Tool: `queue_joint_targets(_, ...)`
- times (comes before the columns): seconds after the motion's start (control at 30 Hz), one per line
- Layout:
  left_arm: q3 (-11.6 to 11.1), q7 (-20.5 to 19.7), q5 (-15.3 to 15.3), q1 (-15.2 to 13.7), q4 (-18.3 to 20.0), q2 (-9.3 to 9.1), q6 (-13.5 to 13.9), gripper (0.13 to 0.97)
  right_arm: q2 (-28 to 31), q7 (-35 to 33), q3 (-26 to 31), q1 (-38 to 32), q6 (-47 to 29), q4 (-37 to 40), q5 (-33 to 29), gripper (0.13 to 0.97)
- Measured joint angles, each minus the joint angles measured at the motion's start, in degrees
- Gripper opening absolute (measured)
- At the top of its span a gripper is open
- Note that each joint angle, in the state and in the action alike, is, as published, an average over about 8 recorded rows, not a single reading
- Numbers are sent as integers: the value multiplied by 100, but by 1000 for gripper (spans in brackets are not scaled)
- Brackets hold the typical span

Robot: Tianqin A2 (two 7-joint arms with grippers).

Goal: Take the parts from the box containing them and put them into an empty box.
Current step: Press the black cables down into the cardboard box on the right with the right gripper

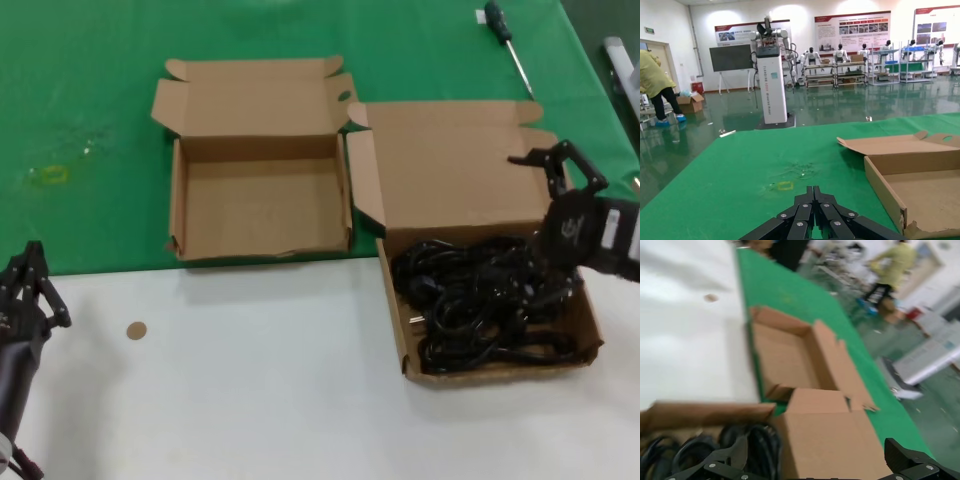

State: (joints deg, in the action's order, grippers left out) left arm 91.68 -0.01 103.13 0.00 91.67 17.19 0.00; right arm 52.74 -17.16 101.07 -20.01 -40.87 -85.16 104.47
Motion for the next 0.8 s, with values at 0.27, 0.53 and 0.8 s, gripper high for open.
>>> queue_joint_targets(0.27, 0, 0, 0, 0, 0, 0, 0, 152, 312, -826, 189, -503, -1024, 200, -272, 966)
queue_joint_targets(0.53, 0, 0, 0, 0, 0, 0, 0, 152, 375, -1593, 486, -1031, -1679, 468, -701, 966)
queue_joint_targets(0.8, 0, 0, 0, 0, 0, 0, 0, 152, 280, -1971, 690, -1313, -1910, 657, -1033, 966)
